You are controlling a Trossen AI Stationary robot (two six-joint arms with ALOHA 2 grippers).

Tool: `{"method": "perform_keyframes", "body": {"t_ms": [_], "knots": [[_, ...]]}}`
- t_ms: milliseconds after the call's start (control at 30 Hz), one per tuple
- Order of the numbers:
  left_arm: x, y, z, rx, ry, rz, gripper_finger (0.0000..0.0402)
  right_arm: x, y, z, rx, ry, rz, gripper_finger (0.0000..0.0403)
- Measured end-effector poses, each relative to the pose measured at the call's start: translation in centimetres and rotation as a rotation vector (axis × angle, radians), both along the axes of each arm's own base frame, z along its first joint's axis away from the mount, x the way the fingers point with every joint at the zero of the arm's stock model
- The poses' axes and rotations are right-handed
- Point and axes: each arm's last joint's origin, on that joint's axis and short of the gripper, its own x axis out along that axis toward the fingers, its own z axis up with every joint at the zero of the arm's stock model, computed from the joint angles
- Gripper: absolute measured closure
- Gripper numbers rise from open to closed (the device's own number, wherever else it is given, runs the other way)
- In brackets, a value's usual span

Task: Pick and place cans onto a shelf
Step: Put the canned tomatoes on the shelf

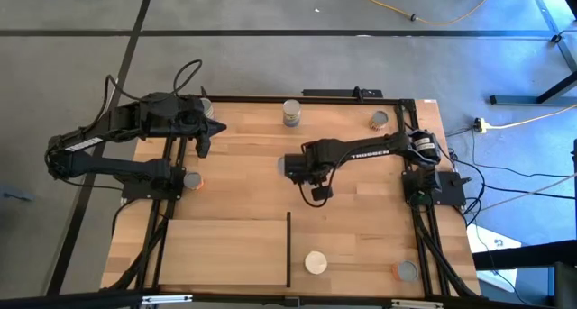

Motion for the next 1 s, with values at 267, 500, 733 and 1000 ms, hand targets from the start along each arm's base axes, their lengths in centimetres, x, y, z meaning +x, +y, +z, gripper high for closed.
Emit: {"method": "perform_keyframes", "body": {"t_ms": [267, 500, 733, 1000], "knots": [[0.0, 0.1, 0.1, 0.11, 0.032, -0.007, 0.0401, 1.0, 0.4, 2.6, -0.031, -0.084, 0.009, 0.0332], [0.0, 0.1, 0.1, 0.076, 0.02, -0.007, 0.0401, 1.5, 0.4, 6.2, -0.032, -0.165, 0.006, 0.0332], [0.1, -0.1, 0.1, 0.054, 0.012, -0.058, 0.0401, 1.0, 0.1, 11.0, -0.125, -0.237, -0.018, 0.0332], [0.1, -0.1, 0.0, 0.051, 0.014, -0.051, 0.0401, -0.5, 0.0, 16.7, -0.128, -0.37, -0.052, 0.0332]]}}
